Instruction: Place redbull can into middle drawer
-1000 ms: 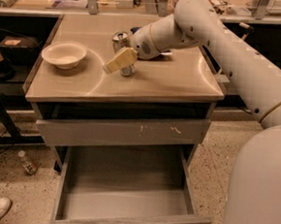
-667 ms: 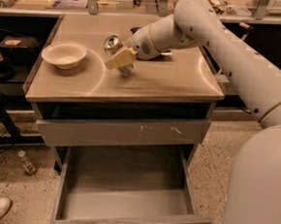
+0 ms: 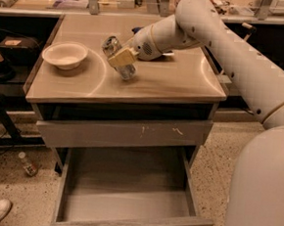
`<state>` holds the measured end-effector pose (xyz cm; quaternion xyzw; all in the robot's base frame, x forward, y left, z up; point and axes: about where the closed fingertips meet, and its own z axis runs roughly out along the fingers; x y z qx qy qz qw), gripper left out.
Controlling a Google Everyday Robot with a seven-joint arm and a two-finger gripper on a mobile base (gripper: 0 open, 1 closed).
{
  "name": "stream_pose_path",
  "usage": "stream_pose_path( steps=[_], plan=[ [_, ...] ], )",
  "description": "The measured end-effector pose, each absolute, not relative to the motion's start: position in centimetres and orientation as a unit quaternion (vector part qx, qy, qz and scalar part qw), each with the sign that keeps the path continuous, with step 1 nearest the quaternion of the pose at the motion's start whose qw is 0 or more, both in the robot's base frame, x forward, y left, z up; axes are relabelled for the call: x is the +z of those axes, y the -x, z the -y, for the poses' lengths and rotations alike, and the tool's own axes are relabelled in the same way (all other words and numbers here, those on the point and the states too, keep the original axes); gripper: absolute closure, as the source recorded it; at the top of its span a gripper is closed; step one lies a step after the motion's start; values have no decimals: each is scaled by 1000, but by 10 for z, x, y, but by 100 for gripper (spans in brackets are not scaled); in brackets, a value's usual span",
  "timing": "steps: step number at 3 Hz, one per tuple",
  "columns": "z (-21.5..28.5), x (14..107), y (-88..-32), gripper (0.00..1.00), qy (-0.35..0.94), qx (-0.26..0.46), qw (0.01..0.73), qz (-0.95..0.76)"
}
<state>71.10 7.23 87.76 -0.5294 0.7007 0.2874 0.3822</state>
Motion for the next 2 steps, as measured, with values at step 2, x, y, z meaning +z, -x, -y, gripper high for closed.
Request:
stream_pose_path(
  steps=[2],
  plan=[
    [-69,897,-712,100,527,289,399,-693]
  ],
)
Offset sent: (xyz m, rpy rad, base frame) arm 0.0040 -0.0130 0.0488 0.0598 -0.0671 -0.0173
